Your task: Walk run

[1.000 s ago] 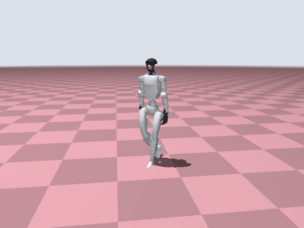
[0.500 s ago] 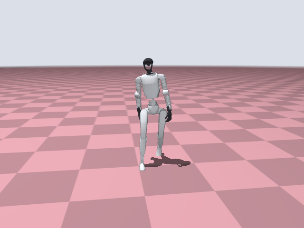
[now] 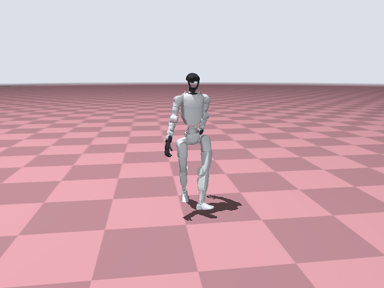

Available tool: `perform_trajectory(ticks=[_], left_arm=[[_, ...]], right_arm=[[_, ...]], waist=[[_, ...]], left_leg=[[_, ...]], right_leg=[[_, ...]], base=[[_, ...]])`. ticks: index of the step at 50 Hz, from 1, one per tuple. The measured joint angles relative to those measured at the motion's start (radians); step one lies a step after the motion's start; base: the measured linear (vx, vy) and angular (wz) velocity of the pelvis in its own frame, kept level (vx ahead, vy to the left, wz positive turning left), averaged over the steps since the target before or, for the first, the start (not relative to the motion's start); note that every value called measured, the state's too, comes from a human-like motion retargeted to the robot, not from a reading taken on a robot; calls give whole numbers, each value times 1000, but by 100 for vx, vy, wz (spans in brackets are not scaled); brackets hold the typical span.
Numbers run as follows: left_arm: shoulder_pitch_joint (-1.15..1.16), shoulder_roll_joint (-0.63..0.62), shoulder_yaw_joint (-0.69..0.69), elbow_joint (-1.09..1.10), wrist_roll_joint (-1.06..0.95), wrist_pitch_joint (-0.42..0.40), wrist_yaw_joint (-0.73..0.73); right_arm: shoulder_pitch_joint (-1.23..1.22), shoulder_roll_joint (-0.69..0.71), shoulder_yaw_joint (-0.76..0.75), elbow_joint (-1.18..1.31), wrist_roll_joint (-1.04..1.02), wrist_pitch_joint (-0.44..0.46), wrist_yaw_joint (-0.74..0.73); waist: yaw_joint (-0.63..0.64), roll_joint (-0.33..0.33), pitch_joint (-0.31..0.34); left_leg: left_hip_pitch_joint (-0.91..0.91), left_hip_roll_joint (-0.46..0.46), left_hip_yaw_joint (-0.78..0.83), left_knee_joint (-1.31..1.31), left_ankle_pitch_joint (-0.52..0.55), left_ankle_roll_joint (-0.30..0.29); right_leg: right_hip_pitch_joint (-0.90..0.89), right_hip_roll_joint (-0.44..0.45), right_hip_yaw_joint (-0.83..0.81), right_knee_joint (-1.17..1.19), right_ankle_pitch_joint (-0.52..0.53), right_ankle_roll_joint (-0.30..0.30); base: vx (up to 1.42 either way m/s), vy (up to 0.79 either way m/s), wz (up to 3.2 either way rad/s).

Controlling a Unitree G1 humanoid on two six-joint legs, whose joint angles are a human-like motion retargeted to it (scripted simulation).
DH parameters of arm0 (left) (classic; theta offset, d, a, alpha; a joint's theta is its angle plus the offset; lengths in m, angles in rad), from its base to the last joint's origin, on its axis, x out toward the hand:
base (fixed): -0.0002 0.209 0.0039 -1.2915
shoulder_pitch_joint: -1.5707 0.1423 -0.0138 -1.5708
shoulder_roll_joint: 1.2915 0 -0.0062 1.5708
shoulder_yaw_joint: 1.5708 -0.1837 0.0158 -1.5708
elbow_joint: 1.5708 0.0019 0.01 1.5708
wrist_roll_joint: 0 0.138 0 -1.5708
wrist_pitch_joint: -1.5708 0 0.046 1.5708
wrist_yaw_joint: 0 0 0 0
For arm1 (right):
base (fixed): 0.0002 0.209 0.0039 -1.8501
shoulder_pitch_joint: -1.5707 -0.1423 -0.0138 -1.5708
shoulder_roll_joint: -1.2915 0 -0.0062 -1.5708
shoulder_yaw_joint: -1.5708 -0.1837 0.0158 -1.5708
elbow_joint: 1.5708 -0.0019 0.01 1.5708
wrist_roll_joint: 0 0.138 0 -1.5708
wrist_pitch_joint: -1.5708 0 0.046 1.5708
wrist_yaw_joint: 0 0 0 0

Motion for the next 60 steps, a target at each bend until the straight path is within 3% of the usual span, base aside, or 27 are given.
perform_trajectory(ticks=[2,5,7,8,10,12,17,20,23,26,28,30,32,33,36,38,40,42,45,48,52,57,60], left_arm=[[-13,-11,12,0,0,-51,-27],[-64,-3,10,0,-9,-108,-39],[-138,7,-23,-5,-34,-110,-5],[-178,15,-45,-20,-50,-107,20],[-260,27,-82,-71,-79,-107,73],[-339,28,-107,-145,-83,-123,101],[-494,48,-161,-346,-64,-175,90],[-577,85,-195,-423,-50,-200,62],[-623,123,-218,-475,-34,-214,57],[-620,141,-213,-498,-24,-225,87],[-591,139,-196,-488,-21,-228,111],[-551,123,-171,-445,-21,-225,125],[-499,106,-163,-360,-20,-216,122],[-468,100,-159,-307,-15,-211,118],[-386,89,-198,-127,-12,-193,141],[-336,88,-250,-33,3,-164,149],[-285,67,-266,0,82,-123,159],[-209,34,-256,-12,182,-104,182],[-119,4,-234,-20,279,-124,184],[-44,-3,-230,-13,298,-130,158],[4,2,-179,0,297,-102,136],[13,14,-104,0,196,-68,108],[-12,25,-81,0,126,-57,86]], right_arm=[[28,26,2,24,-10,-7,23],[95,69,26,56,-62,-8,85],[138,82,26,91,-104,-6,112],[160,89,25,115,-119,-5,120],[207,100,25,166,-149,-1,133],[260,107,28,215,-174,7,139],[399,139,26,328,-203,12,137],[478,165,24,345,-185,37,183],[523,187,26,345,-165,66,232],[526,182,35,345,-159,86,256],[509,168,41,345,-161,104,247],[471,150,38,345,-162,129,213],[436,142,19,345,-152,134,157],[419,143,14,345,-140,127,129],[337,136,15,344,-72,87,100],[279,134,16,320,-35,76,110],[210,133,8,278,-6,71,107],[151,135,3,234,14,52,70],[73,129,16,153,23,17,23],[30,109,44,54,19,-23,19],[-18,68,36,-56,-18,-50,25],[-39,54,17,-66,-27,-53,-20],[-11,65,-2,-4,-17,-51,-14]], waist=[[46,-10,-19],[22,17,-36],[-22,33,-3],[-30,63,0],[-27,136,0],[-30,158,8],[-166,193,1],[-215,158,2],[-231,120,15],[-216,122,18],[-233,127,16],[-262,125,0],[-316,132,-21],[-347,145,-24],[-384,164,-15],[-391,169,-5],[-379,122,-26],[-348,108,-23],[-248,60,-5],[-160,31,1],[-101,50,27],[-63,2,28],[3,-24,13]], left_leg=[[10,16,-54,21,63,0],[16,43,-252,114,35,0],[84,19,-281,164,-19,0],[125,35,-290,153,-29,0],[184,83,-342,119,-33,0],[238,71,-382,101,-42,0],[359,32,-547,54,-61,0],[429,-18,-614,50,-92,-2],[512,-41,-657,55,-129,-23],[584,-16,-641,49,-145,-63],[622,-4,-641,61,-128,-100],[639,-3,-642,86,-63,-152],[643,16,-668,145,81,-228],[638,37,-686,194,188,-268],[544,59,-725,468,515,-425],[434,94,-685,734,637,-463],[343,73,-599,804,650,-394],[245,117,-496,869,483,-298],[97,120,-368,866,324,-232],[-25,79,-357,678,224,-203],[-102,85,-344,281,208,-94],[-109,-9,-370,-91,95,-80],[-95,56,-246,38,23,-93]], right_leg=[[17,-4,6,52,181,53],[-25,70,100,223,476,84],[-125,62,76,548,477,88],[-156,98,85,597,477,99],[-222,188,118,611,418,85],[-299,180,152,663,295,61],[-459,-7,81,543,73,-4],[-507,-150,59,311,75,0],[-564,-187,128,85,29,-49],[-607,-141,278,-113,-25,12],[-617,-131,285,-127,-31,38],[-625,-108,326,-45,-13,5],[-614,-137,189,19,45,27],[-589,-115,247,38,45,13],[-537,-74,298,109,-30,-76],[-468,-58,217,111,-73,-133],[-432,-98,207,95,-91,-160],[-389,-70,201,81,-111,-191],[-315,-55,254,34,-119,-208],[-241,-25,279,-14,-142,-229],[-138,55,249,-51,-189,-253],[-37,62,193,-47,-179,-231],[4,62,234,2,-51,-156]], base=[[120,-22,-67],[111,-19,63],[108,-2,184],[88,2,173],[78,6,139],[86,1,164],[84,-15,247],[84,-36,172],[79,-47,88],[91,-55,-4],[92,-54,17],[92,-51,54],[103,-61,110],[96,-62,111],[102,-66,59],[79,-45,22],[76,-43,14],[83,-45,-9],[91,-43,-82],[85,-33,-54],[93,-31,21],[99,-29,9],[119,-18,-70]])
